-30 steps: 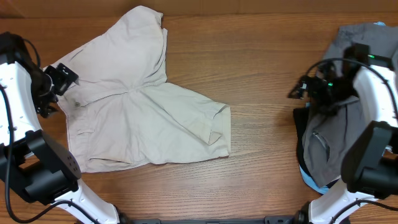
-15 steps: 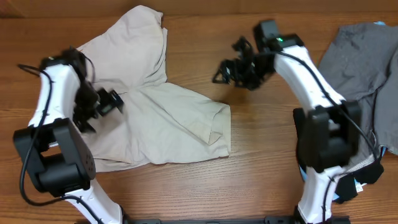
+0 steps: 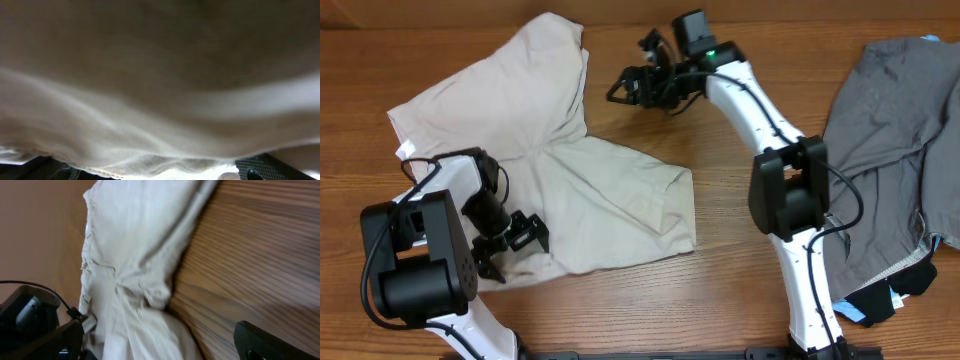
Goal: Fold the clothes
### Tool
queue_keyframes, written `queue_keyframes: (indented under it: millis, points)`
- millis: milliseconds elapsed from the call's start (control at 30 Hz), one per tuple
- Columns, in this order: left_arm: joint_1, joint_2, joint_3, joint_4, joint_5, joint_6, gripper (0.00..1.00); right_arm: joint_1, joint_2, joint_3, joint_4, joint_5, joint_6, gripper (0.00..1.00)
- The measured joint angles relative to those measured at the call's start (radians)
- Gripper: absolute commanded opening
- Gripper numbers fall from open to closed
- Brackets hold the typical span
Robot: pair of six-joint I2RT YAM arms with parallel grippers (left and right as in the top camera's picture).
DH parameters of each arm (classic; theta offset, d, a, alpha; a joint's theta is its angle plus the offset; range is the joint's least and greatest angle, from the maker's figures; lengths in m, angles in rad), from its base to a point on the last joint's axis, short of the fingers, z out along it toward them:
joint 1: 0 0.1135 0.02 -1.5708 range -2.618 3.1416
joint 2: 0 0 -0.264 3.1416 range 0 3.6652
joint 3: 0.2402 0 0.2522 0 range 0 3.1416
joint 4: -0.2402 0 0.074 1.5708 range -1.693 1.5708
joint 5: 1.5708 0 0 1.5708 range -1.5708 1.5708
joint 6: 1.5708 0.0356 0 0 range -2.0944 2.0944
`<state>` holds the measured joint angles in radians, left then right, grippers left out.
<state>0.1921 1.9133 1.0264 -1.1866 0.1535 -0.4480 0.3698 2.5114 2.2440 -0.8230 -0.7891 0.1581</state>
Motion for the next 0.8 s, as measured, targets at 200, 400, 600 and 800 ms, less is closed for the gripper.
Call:
queue_keyframes:
  millis: [200, 400, 600, 800]
  points:
    - [0.019, -0.014, -0.076, -0.021, 0.013, -0.013, 1.00, 0.085, 0.019, 0.000, 0.060, 0.039, 0.018, 1.00]
    - [0.019, -0.015, -0.077, -0.021, 0.010, -0.017, 1.00, 0.126, 0.061, 0.001, 0.074, 0.122, 0.051, 0.80]
    - [0.019, -0.015, -0.077, -0.021, 0.010, -0.017, 1.00, 0.137, 0.112, 0.001, 0.105, 0.190, 0.079, 0.64]
    - [0.019, -0.015, -0.077, -0.021, 0.010, -0.017, 1.00, 0.154, 0.112, 0.001, 0.126, 0.248, 0.090, 0.63]
